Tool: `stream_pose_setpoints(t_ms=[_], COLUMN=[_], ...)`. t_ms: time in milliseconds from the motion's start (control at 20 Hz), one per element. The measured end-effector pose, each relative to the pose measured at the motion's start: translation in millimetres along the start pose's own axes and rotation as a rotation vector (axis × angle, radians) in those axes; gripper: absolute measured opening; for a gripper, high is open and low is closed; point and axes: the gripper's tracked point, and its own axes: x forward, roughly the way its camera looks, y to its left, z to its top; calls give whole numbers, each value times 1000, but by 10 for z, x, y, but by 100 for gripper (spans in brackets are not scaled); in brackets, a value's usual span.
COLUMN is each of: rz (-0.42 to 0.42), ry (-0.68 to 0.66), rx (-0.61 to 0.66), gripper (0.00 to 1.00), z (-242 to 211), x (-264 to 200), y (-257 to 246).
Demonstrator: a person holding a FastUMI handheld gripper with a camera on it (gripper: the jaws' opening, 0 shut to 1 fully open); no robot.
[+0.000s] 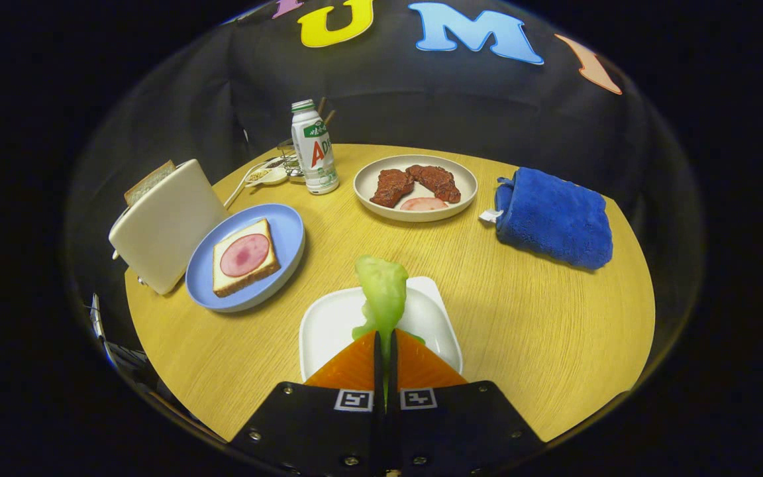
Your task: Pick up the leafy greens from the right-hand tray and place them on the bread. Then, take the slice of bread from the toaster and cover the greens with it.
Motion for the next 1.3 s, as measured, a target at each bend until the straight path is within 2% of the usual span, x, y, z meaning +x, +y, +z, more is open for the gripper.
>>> stream_pose_setpoints(t_ms=[550,950,1300], rz=[41,162,161], ry=[-99,-124,-126], rx=[-53,-56,-20], gripper=[1,1,1], z=[492,700,807], x=[-216,-33,147], y=[448,1166,1493])
